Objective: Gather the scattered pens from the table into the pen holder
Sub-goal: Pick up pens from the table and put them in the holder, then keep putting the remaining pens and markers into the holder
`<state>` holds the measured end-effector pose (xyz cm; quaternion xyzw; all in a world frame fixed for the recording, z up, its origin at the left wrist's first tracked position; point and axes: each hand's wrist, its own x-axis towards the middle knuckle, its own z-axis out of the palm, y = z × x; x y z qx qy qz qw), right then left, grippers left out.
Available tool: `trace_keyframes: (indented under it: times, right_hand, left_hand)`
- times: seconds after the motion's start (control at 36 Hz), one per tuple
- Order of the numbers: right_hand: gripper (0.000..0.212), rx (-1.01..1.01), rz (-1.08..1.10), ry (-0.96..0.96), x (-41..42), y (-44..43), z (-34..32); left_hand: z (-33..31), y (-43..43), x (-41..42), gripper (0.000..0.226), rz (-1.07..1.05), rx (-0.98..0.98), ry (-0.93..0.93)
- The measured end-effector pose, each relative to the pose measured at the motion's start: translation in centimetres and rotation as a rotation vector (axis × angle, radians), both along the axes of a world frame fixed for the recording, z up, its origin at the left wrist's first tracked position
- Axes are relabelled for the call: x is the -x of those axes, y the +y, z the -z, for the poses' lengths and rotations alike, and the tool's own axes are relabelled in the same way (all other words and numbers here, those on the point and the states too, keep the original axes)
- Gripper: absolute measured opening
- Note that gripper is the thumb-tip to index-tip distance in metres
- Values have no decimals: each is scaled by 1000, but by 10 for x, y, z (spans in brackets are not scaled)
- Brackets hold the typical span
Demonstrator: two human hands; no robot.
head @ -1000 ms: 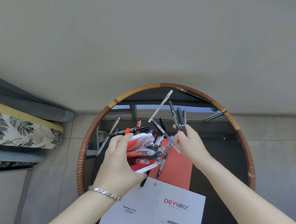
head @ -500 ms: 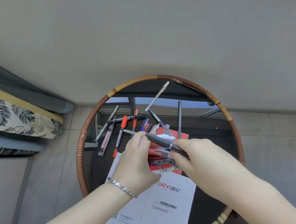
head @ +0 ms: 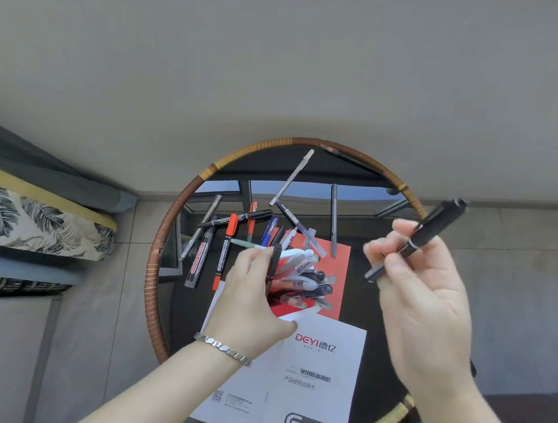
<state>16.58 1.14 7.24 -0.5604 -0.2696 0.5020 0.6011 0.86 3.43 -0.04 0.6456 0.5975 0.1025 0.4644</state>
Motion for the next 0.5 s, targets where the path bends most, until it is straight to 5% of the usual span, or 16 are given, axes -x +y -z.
trace_keyframes:
  times: [0.22,0.28,0.39,0.5]
  right_hand:
    - [53,-8,31,-105,41,-8,21]
    - [58,-110,40,-365,42,-12,32]
    - [36,-256,-95,-881,32,-19,54]
    - [37,-176,-215,-1111,28,-27,72]
  left_hand:
    - [-5,-3,-8,81,43,-13,-25]
    - [-6,-5,-8,78,42,-24,-47]
    - [-5,-7,-7,81,62,-55,-57]
    - [-7,-8,-7,84,84,-59,-97]
